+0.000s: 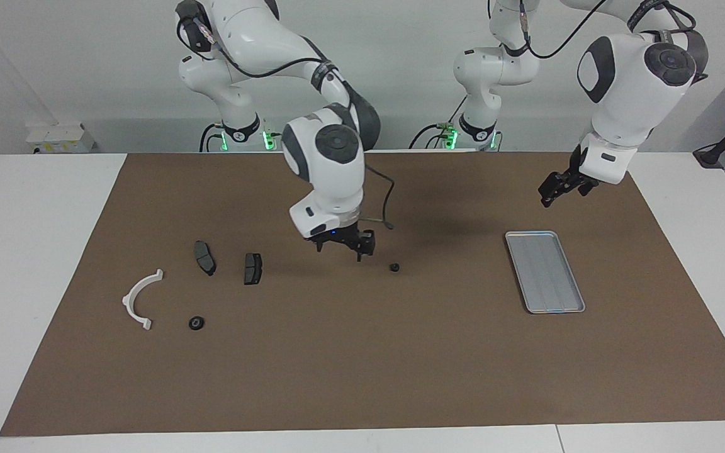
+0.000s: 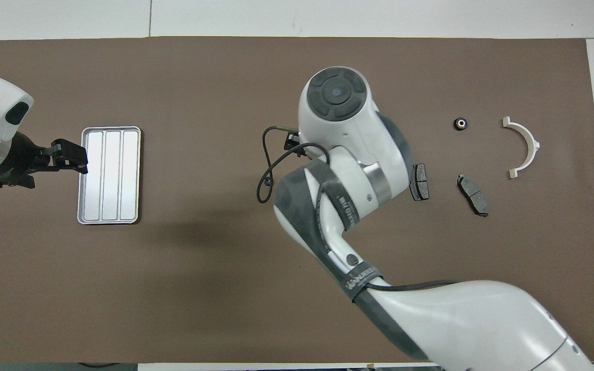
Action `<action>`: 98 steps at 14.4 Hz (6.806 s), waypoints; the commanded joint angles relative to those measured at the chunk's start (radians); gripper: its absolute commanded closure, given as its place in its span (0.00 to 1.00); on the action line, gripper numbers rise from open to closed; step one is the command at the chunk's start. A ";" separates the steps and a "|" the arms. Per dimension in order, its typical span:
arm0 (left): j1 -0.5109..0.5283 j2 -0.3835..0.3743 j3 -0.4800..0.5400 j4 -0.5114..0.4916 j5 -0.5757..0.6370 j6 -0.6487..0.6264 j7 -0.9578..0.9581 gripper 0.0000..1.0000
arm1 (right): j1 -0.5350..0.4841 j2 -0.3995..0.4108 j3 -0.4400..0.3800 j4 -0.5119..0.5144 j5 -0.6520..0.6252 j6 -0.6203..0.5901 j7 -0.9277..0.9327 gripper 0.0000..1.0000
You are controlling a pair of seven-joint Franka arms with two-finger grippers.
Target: Place bearing gear from tray to pile
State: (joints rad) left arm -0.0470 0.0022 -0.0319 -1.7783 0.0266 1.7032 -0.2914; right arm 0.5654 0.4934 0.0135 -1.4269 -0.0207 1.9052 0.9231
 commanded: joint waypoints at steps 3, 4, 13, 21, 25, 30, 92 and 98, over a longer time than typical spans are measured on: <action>0.044 -0.016 -0.031 -0.016 -0.010 0.000 0.046 0.00 | 0.106 0.092 -0.007 0.009 0.008 0.113 0.170 0.00; 0.055 -0.016 -0.036 -0.016 -0.013 -0.002 0.047 0.00 | 0.111 0.114 -0.007 0.008 0.007 0.129 0.189 0.00; 0.061 -0.013 -0.058 0.031 -0.022 -0.042 0.054 0.00 | 0.119 0.189 -0.007 -0.015 -0.008 0.248 0.192 0.00; 0.070 -0.010 -0.059 0.145 -0.022 -0.197 0.057 0.00 | 0.125 0.232 -0.007 -0.006 -0.001 0.252 0.195 0.22; 0.073 -0.027 -0.049 0.132 -0.024 -0.203 0.066 0.00 | 0.116 0.252 -0.007 0.049 0.001 0.230 0.194 0.40; 0.072 -0.031 -0.056 0.126 -0.024 -0.192 0.058 0.00 | 0.113 0.261 -0.009 0.072 0.001 0.236 0.194 0.41; 0.065 -0.034 -0.054 0.125 -0.022 -0.194 0.052 0.00 | -0.553 -0.491 -0.012 -0.228 0.031 -0.262 -0.975 0.00; 0.065 -0.034 -0.054 0.125 -0.022 -0.194 0.051 0.00 | -0.530 -0.541 -0.029 -0.211 0.027 -0.410 -0.969 0.00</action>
State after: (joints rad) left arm 0.0106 -0.0112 -0.0807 -1.6417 0.0147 1.5218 -0.2457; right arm 0.0346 -0.0438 -0.0089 -1.6133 -0.0062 1.4904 -0.0299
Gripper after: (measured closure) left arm 0.000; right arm 0.000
